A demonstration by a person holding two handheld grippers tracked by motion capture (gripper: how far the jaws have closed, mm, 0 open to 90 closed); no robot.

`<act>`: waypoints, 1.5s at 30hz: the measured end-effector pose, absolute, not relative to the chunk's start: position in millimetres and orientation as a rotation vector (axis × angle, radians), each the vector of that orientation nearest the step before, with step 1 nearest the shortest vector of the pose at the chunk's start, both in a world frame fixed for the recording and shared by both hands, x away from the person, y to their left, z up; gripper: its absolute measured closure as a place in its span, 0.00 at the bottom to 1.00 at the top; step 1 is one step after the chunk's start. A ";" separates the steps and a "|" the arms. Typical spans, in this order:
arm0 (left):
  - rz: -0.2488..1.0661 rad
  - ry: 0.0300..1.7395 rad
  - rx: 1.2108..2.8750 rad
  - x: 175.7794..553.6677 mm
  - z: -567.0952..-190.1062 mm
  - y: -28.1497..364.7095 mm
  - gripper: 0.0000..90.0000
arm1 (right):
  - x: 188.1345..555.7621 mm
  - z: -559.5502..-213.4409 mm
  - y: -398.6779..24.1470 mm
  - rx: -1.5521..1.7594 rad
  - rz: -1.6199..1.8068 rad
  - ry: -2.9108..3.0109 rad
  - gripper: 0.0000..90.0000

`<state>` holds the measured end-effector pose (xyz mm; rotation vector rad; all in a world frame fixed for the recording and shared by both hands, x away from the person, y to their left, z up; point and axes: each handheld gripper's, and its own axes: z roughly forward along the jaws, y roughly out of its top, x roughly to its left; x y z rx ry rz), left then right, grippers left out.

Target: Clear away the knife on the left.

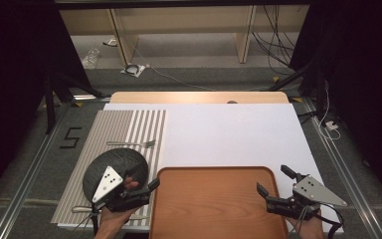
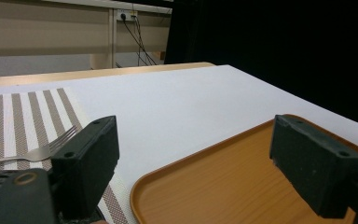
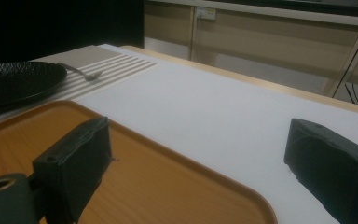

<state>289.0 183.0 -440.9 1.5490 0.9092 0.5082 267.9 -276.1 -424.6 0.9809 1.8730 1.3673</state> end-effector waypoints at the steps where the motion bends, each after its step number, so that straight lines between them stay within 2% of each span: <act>1: 0.509 0.910 1.550 289.1 -440.9 183.0 0.18 | 267.8 -424.5 -276.4 0.981 1.365 1.875 0.09; 26: 0.542 0.926 1.603 285.9 -431.6 203.7 0.18 | 266.7 -423.3 -275.2 0.970 1.363 1.876 0.10; 36: 0.559 0.914 1.757 286.2 -423.7 210.4 0.19 | 266.2 -423.2 -275.1 0.973 1.367 1.876 0.10; 45: 0.505 0.928 1.862 286.7 -421.8 215.9 0.19 | 267.0 -423.0 -274.7 0.972 1.367 1.871 0.10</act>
